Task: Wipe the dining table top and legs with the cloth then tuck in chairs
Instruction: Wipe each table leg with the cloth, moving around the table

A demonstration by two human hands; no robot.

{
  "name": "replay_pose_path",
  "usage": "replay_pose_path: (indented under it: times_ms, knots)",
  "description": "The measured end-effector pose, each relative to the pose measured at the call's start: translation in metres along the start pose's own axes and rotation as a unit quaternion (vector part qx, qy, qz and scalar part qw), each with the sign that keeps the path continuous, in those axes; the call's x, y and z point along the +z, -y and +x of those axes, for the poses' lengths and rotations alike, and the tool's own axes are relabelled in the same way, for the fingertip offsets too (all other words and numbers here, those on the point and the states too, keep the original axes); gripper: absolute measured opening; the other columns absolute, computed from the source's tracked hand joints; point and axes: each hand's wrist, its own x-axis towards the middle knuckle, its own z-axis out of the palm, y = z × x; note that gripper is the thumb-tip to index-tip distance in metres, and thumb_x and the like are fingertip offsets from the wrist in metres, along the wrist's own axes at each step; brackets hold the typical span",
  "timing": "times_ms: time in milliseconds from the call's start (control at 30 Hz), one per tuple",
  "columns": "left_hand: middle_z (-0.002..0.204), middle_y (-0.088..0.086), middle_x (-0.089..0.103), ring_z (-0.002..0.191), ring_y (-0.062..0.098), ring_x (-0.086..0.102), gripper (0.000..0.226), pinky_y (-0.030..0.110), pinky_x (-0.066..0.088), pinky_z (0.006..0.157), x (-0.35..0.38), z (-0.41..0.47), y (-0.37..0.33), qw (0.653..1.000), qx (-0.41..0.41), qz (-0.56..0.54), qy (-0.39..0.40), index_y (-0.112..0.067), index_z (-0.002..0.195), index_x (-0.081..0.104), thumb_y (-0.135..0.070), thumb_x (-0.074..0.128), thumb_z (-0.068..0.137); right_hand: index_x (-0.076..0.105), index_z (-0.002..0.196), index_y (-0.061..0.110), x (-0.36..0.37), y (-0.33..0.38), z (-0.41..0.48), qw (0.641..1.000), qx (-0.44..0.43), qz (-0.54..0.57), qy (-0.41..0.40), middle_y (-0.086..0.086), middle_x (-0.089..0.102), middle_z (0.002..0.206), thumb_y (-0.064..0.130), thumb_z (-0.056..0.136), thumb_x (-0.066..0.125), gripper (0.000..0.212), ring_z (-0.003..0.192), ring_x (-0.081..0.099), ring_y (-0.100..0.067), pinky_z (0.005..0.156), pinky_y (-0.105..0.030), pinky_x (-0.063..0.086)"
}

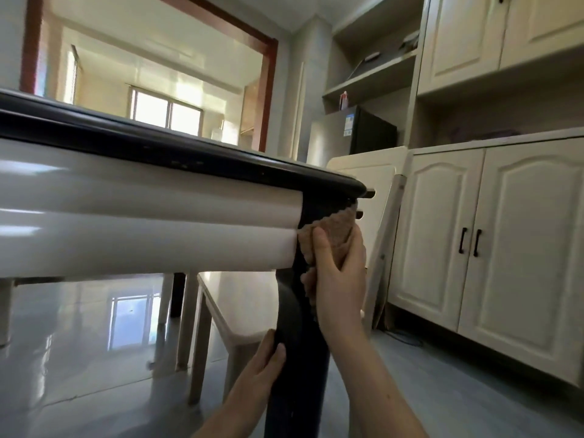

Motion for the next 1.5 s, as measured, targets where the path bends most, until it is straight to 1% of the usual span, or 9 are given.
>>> replay_pose_path:
  times_ms: [200,500,667,833,1000,1133,1267,1433,1500]
  knots:
    - [0.134,-0.018,0.027,0.130,0.010,0.033,0.053,0.042,0.026,0.117,0.001,-0.003,0.001,1.000,-0.005,0.002,-0.018,-0.028,0.144,0.032,-0.031,0.051,0.094,0.067,0.098,0.013,-0.023,0.011,0.020,0.990,0.078,0.120,-0.013,-0.001,0.065,0.072,0.036,0.094,0.060,0.025,0.063,0.059,-0.015,0.056,-0.027,0.047]
    - [0.132,-0.026,0.023,0.135,0.010,0.032,0.072,0.041,0.027,0.117,0.003,-0.008,-0.002,1.000,-0.008,0.029,-0.008,-0.033,0.145,0.031,-0.057,0.058,0.083,0.066,0.102,0.018,-0.018,0.007,0.016,0.987,0.072,0.137,-0.034,-0.010,0.072,0.094,0.038,0.087,0.068,0.025,0.088,0.069,-0.032,0.074,-0.041,0.056]
    - [0.132,-0.022,0.025,0.134,0.012,0.031,0.060,0.042,0.025,0.117,0.003,-0.008,-0.003,0.999,-0.020,0.027,-0.005,-0.033,0.147,0.024,-0.044,0.047,0.092,0.046,0.136,0.031,-0.006,0.009,0.004,0.999,0.038,0.022,0.005,0.006,0.054,0.126,0.051,0.076,0.074,0.070,0.113,0.056,-0.012,0.090,-0.026,0.050]
    - [0.132,-0.023,0.022,0.136,0.014,0.031,0.057,0.044,0.029,0.115,0.002,-0.007,-0.004,0.999,-0.017,0.044,-0.006,-0.032,0.147,0.024,-0.040,0.045,0.095,0.063,0.116,0.025,-0.022,0.002,0.003,0.989,0.067,0.128,-0.024,-0.003,0.071,0.108,0.037,0.088,0.068,0.031,0.104,0.067,-0.025,0.093,-0.050,0.053]
    - [0.122,-0.027,0.032,0.125,0.011,0.036,0.057,0.044,0.029,0.115,0.003,-0.006,-0.006,0.999,-0.030,0.026,0.008,-0.029,0.147,0.023,-0.037,0.045,0.095,0.044,0.138,0.032,-0.010,0.003,-0.005,0.999,0.039,0.024,-0.002,0.006,0.052,0.131,0.049,0.068,0.081,0.081,0.118,0.053,-0.010,0.098,-0.032,0.049]
    - [0.130,-0.021,0.024,0.140,0.019,0.029,0.060,0.046,0.028,0.116,0.001,-0.005,0.000,0.998,-0.020,0.053,0.011,-0.032,0.148,0.020,-0.045,0.042,0.094,0.066,0.111,0.025,-0.025,-0.003,-0.001,0.987,0.064,0.139,-0.041,-0.003,0.072,0.099,0.032,0.086,0.070,0.026,0.089,0.069,-0.023,0.073,-0.037,0.056]
    - [0.127,-0.024,0.027,0.133,0.016,0.036,0.066,0.046,0.032,0.113,0.002,-0.005,-0.001,0.999,-0.025,0.047,0.007,-0.034,0.146,0.024,-0.050,0.048,0.087,0.043,0.138,0.037,-0.019,-0.007,-0.011,0.997,0.035,0.056,0.031,0.010,0.053,0.131,0.031,0.074,0.080,0.074,0.112,0.056,-0.007,0.085,-0.021,0.049]
    - [0.124,-0.026,0.024,0.135,0.017,0.034,0.064,0.046,0.032,0.114,0.001,-0.004,0.000,0.998,-0.014,0.067,0.002,-0.032,0.147,0.024,-0.054,0.046,0.091,0.064,0.115,0.021,-0.033,-0.019,-0.006,0.981,0.079,0.176,-0.024,-0.010,0.069,0.096,0.022,0.091,0.065,0.025,0.068,0.063,-0.018,0.055,-0.027,0.053]
    - [0.120,-0.031,0.024,0.133,0.015,0.034,0.057,0.046,0.032,0.114,0.002,-0.005,-0.002,0.998,-0.015,0.067,0.000,-0.033,0.147,0.024,-0.044,0.044,0.094,0.058,0.124,0.026,-0.029,-0.019,-0.010,0.984,0.071,0.163,0.007,-0.006,0.067,0.103,0.034,0.083,0.073,0.045,0.079,0.064,-0.018,0.064,-0.030,0.054]
